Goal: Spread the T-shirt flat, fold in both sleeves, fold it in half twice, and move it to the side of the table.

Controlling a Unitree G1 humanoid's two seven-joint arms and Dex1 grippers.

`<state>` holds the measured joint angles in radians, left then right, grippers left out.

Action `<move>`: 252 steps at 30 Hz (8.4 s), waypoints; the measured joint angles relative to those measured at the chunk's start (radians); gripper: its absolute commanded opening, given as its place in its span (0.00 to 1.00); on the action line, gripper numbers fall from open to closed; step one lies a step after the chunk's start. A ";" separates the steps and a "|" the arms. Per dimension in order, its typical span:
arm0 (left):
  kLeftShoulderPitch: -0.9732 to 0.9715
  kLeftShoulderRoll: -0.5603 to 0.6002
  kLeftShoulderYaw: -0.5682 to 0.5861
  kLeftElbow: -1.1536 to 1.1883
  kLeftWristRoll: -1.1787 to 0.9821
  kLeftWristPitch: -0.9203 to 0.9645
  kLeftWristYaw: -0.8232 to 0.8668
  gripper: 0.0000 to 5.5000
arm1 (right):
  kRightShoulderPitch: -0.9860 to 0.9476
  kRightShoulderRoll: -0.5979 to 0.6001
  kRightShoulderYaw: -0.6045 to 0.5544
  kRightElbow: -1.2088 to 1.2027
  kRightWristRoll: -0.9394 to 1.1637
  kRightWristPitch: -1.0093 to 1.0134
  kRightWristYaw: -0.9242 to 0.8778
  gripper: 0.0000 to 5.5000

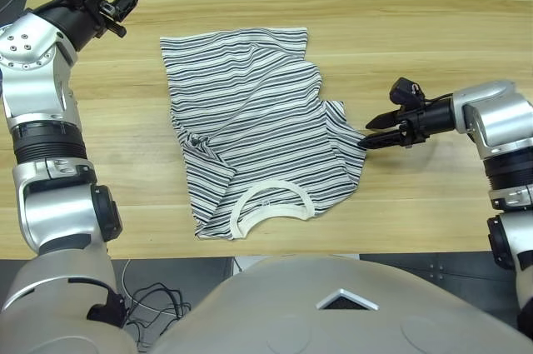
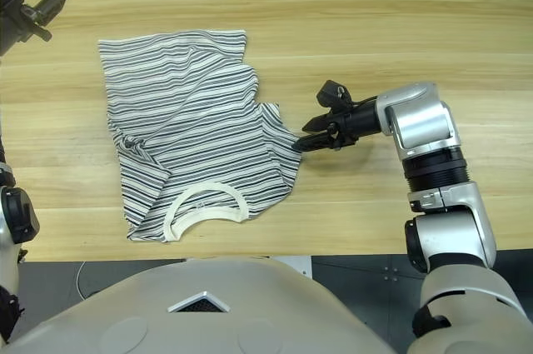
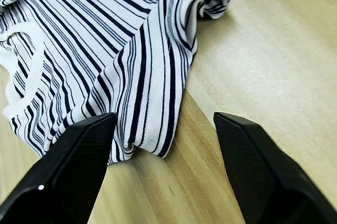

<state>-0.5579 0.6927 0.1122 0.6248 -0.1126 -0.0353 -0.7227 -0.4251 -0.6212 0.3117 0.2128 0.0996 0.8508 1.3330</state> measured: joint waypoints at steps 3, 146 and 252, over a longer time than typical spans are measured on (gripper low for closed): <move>0.000 0.000 -0.001 0.000 0.001 0.000 -0.008 0.45 | 0.012 -0.008 0.010 -0.028 0.024 0.023 -0.005 0.58; 0.442 0.186 -0.163 -0.346 0.381 -0.534 -0.011 0.48 | 0.031 -0.161 0.074 -0.200 -0.129 -0.590 -0.050 0.22; 1.301 0.420 -0.023 -0.990 0.545 -0.549 -0.160 0.02 | 0.118 -0.078 0.445 -0.008 -0.235 -1.926 -0.408 0.02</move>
<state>0.7433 1.1128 0.0889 -0.3656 0.4327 -0.5840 -0.8824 -0.3070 -0.6992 0.7564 0.2045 -0.1350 -1.0754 0.9253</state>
